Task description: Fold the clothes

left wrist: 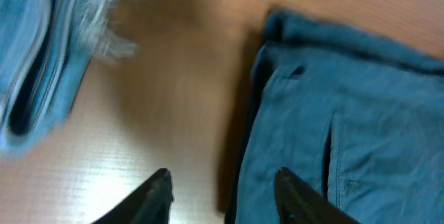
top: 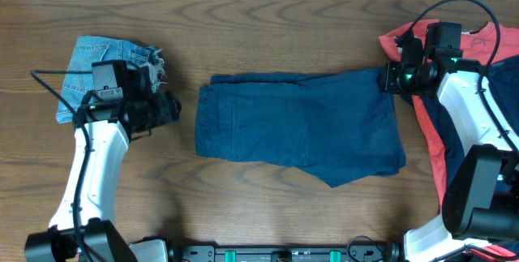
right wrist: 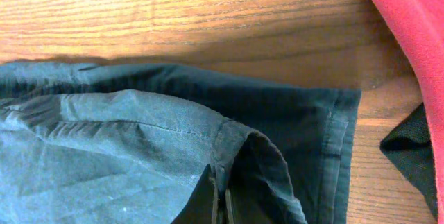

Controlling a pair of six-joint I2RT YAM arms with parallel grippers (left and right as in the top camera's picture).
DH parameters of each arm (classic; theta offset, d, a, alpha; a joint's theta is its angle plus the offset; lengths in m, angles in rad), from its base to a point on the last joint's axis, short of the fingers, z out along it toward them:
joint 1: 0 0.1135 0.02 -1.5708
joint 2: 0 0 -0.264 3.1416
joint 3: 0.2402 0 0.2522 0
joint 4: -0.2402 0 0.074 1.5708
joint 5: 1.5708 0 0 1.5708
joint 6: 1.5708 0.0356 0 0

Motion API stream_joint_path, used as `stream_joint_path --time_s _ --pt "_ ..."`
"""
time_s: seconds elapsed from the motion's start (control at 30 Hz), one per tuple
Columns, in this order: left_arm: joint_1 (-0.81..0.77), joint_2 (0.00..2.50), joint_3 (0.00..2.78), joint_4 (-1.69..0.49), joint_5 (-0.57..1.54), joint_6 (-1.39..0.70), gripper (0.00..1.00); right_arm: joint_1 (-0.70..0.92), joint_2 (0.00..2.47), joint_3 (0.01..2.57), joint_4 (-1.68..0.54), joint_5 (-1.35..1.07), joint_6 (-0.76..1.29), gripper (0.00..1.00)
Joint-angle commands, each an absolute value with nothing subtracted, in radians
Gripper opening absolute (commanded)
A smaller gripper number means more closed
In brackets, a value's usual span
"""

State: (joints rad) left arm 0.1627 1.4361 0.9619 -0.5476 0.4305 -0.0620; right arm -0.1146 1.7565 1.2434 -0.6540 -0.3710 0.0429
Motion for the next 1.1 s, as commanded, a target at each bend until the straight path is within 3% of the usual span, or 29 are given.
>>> stream_joint_path --time_s 0.0,0.17,0.37,0.83,0.9,1.07 --pt "0.166 1.501 0.966 -0.483 0.503 0.008 0.41 -0.120 1.753 1.253 -0.650 -0.392 0.024 0.02" --pt "0.166 1.663 0.966 -0.258 0.637 0.004 0.27 -0.120 1.753 1.253 -0.648 -0.393 0.025 0.02" --pt "0.166 1.814 0.966 -0.111 0.758 -0.023 0.23 -0.120 1.753 1.253 -0.641 -0.393 0.025 0.02" --pt "0.074 1.833 0.966 -0.168 0.958 0.008 0.19 -0.120 1.753 1.253 -0.640 -0.389 0.025 0.03" --pt "0.052 1.833 0.966 -0.178 0.956 0.008 0.12 -0.120 1.753 1.253 -0.640 -0.372 0.027 0.03" --pt "0.046 1.828 0.966 -0.162 0.949 0.007 0.08 -0.121 1.753 1.253 -0.640 -0.366 0.029 0.04"
